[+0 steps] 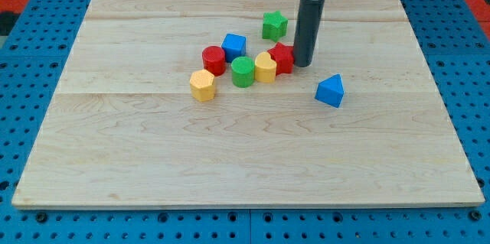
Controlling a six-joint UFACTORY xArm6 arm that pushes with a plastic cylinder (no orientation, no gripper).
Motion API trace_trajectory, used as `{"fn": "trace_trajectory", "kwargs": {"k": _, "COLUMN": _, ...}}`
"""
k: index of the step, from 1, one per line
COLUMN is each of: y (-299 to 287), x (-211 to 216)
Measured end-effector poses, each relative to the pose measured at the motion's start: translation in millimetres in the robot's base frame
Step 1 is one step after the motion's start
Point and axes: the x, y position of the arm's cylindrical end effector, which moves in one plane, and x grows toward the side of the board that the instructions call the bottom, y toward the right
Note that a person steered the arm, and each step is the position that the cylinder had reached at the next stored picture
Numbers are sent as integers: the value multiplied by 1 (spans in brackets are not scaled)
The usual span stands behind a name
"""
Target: Push the blue triangle closer to the red star
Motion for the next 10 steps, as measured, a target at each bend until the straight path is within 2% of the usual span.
{"fn": "trace_trajectory", "kwargs": {"k": 1, "y": -19, "x": 8}}
{"fn": "trace_trajectory", "kwargs": {"k": 2, "y": -9, "x": 23}}
{"fn": "trace_trajectory", "kwargs": {"k": 4, "y": 120, "x": 23}}
{"fn": "trace_trajectory", "kwargs": {"k": 5, "y": 122, "x": 87}}
{"fn": "trace_trajectory", "kwargs": {"k": 6, "y": 114, "x": 100}}
{"fn": "trace_trajectory", "kwargs": {"k": 7, "y": 120, "x": 72}}
{"fn": "trace_trajectory", "kwargs": {"k": 10, "y": 65, "x": 79}}
